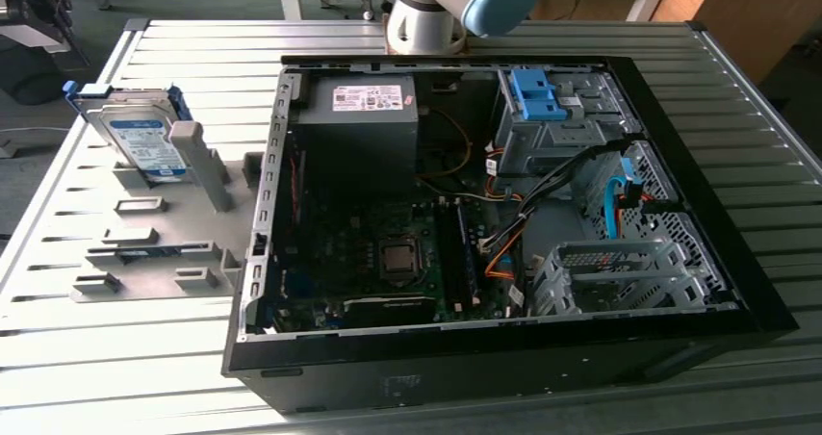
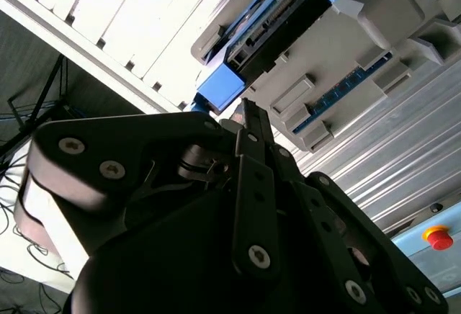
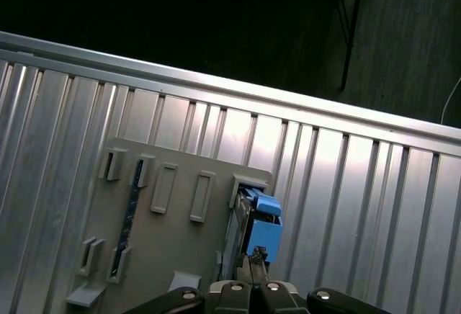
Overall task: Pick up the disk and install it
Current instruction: 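Pick up the disk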
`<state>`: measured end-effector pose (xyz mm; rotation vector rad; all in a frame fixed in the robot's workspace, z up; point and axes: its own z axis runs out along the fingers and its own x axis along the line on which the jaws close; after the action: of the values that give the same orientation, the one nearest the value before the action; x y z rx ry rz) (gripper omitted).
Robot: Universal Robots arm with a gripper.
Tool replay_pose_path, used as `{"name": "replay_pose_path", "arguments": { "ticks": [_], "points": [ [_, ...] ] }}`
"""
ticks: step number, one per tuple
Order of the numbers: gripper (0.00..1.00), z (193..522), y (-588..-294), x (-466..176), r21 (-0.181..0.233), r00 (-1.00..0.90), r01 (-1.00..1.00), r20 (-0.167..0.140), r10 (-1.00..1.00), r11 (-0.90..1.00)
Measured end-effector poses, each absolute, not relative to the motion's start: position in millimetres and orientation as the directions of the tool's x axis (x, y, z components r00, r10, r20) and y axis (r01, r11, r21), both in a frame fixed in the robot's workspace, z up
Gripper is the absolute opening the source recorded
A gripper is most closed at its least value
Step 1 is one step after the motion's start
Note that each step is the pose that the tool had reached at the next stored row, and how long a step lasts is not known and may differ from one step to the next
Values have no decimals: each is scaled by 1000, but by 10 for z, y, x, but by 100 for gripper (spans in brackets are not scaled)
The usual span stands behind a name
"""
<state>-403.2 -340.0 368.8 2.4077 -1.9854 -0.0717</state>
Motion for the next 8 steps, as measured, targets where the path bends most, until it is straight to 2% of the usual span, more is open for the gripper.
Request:
{"name": "replay_pose_path", "arguments": {
  "ticks": [6, 7, 8],
  "points": [
    [11, 3688, -3399, -4032, 45, 190, -981, -23, -982, -191],
    [17, 3688, -3399, -4032, 45, 190, -981, -23, -982, -191],
    [17, 3688, -3399, -4032, 45, 190, -981, -23, -982, -191]
  ]
}}
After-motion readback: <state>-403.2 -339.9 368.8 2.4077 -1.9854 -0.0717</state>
